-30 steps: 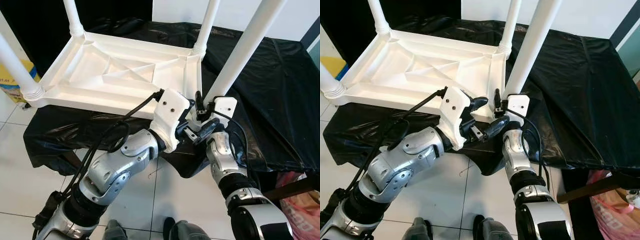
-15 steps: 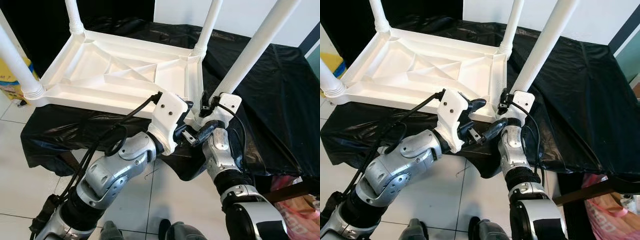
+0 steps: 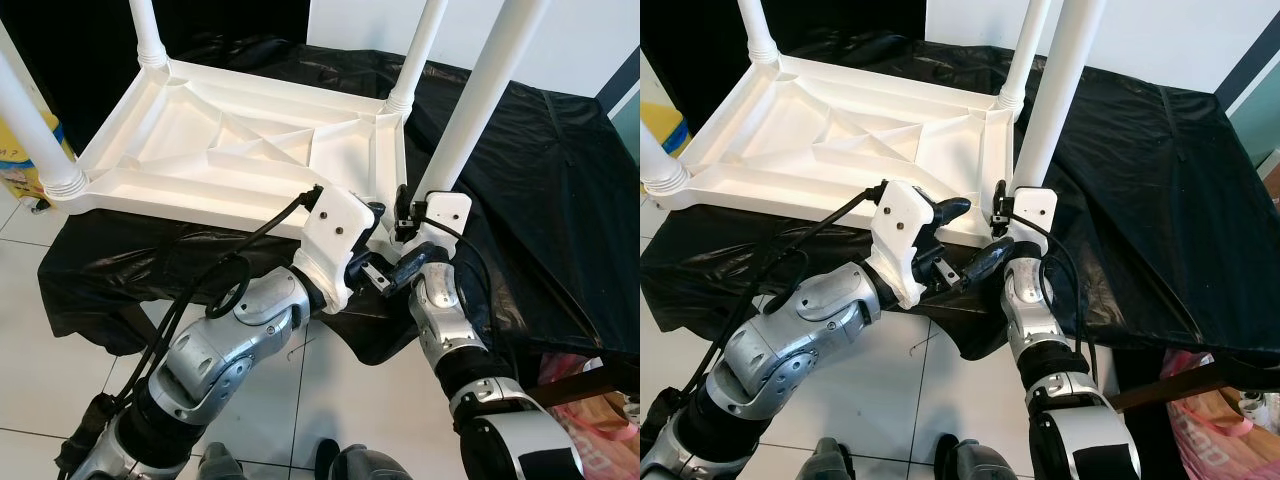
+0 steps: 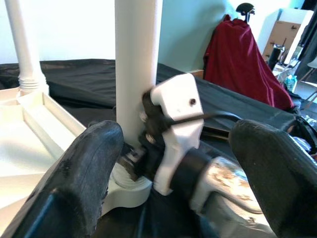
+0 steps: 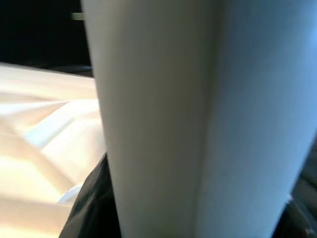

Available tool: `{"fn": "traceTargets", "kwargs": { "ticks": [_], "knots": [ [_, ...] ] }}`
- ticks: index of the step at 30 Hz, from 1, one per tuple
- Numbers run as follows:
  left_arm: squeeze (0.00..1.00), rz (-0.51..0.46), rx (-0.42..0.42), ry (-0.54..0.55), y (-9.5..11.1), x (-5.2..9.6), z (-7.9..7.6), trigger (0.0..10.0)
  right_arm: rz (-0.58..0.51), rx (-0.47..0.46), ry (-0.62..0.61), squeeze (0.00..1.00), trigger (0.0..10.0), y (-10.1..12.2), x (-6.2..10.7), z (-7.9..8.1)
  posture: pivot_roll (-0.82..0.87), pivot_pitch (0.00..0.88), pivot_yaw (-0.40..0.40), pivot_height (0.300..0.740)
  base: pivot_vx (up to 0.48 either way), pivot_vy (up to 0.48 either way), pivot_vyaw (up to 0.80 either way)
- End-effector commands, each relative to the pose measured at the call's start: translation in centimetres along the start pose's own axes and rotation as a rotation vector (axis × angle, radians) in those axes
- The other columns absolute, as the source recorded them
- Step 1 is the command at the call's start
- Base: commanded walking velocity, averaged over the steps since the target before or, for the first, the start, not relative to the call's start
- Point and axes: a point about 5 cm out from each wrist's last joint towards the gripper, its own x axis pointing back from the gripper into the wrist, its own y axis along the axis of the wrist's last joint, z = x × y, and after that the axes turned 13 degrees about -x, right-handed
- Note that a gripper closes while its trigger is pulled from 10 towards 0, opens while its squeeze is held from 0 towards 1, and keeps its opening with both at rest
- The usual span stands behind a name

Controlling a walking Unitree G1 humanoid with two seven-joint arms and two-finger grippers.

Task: Building children table

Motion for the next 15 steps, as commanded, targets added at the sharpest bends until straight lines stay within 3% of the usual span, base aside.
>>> {"fn": "traceTargets", "kwargs": {
  "ticks": [1, 7, 15],
  "knots": [
    [0.00, -0.023, -0.005, -0.083, 0.1, 0.0, -0.6, 10.0, 0.181, 0.015, 0.014, 0.00, 10.0, -3.3, 2.4, -0.7, 0.15, 0.181, -0.156, 0.740, 0.000, 0.000, 0.00],
    [0.00, -0.030, -0.009, -0.078, 0.1, -0.1, -0.2, 10.0, 0.217, 0.018, 0.100, 0.00, 10.0, -3.4, 2.5, -1.4, 0.13, 0.193, -0.147, 0.740, 0.000, 0.000, 0.00],
    [0.00, -0.019, -0.017, -0.078, -0.1, 0.0, -0.1, 10.0, 0.266, -0.064, 0.034, 0.00, 10.0, -3.8, 2.4, -2.3, 0.12, 0.182, -0.140, 0.740, 0.000, 0.000, 0.00]
  ]
}}
